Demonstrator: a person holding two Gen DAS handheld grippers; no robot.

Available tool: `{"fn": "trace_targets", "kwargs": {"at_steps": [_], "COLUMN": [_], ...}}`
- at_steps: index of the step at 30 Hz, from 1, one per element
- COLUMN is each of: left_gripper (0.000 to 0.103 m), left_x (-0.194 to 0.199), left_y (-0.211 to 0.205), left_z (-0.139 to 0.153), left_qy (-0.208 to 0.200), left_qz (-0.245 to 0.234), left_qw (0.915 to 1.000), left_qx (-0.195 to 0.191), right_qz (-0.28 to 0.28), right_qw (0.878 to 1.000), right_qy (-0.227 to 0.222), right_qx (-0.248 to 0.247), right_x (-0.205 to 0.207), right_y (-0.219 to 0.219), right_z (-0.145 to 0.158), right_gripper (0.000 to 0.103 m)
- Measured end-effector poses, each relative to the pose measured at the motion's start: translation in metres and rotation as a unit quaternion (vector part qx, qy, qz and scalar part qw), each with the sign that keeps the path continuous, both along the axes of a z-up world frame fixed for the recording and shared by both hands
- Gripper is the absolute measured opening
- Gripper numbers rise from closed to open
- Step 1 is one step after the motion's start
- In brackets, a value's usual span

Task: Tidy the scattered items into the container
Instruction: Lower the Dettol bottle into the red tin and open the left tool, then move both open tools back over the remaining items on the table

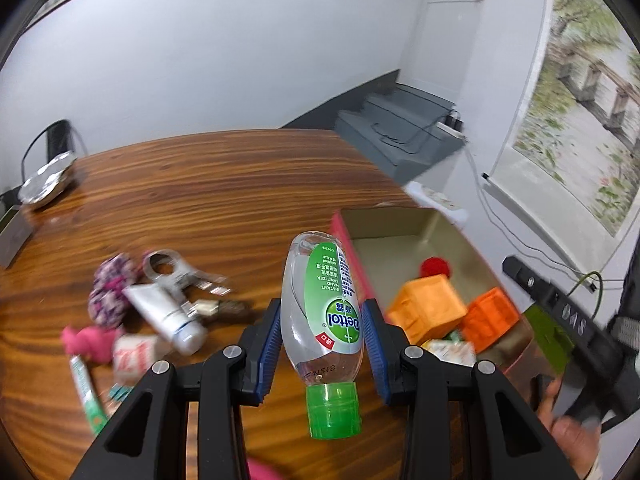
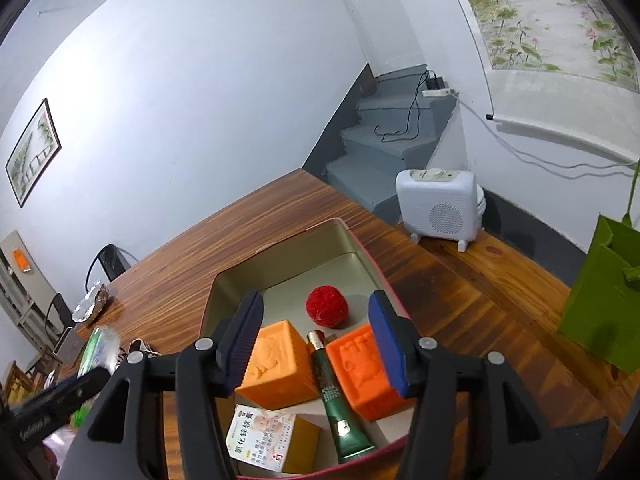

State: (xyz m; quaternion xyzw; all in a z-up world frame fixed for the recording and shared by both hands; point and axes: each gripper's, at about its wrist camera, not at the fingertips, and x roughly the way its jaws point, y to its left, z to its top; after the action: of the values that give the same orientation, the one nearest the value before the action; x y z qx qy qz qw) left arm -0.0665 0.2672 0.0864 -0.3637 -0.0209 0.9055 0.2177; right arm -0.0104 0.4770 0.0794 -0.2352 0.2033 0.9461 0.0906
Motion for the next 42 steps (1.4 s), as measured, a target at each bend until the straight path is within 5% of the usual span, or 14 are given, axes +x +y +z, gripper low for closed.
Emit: {"fn": "trace_targets", "kwargs": {"at_steps": [12,33,34,36,37,42], "left_gripper": [0.041,0.044,0.046,0.081,0.089,0.089], "left_x": [-0.052,-0.060,-0.059,-0.057,-0.054,-0.049], "left_y": [0.075,0.054,0.052,0.046,0.041,0.025], "left_z": [-0.003,-0.006,-0.006,-0.004,-0.003,0.004], "left_qy": [-0.014,-0.032,-0.031,-0.026,-0.018,-0.004], "left_qz": [-0.057,-0.021,-0.019,-0.006,0.006,0.025], "left_qw": [0.9982,0.9989,0.9991,0.9994,0.9995,0.9994], "left_qx": [0.013,0.025,0.023,0.021,0.025,0.021], "right_qz": [0.008,0.022,0.024,0.029,0.032,0.042], "right_qw": [0.999,0.999,0.999,0.999,0.999,0.998], "right_qy": [0.009,0.009,0.010,0.010,0.010,0.008], "right_qx": [0.035,0.024,0.025,0.028,0.029,0.038], "right_x": [0.007,0.014,0.014,0.013,0.012,0.009], "right_y": [-0.017,-0.020,-0.021,-0.023,-0.025,-0.031], "right_z": [0.004,0.004,0.005,0.004,0.004,0.003], "right_gripper": [0.072,0.079,0.079,0.080,0.080,0.080]}}
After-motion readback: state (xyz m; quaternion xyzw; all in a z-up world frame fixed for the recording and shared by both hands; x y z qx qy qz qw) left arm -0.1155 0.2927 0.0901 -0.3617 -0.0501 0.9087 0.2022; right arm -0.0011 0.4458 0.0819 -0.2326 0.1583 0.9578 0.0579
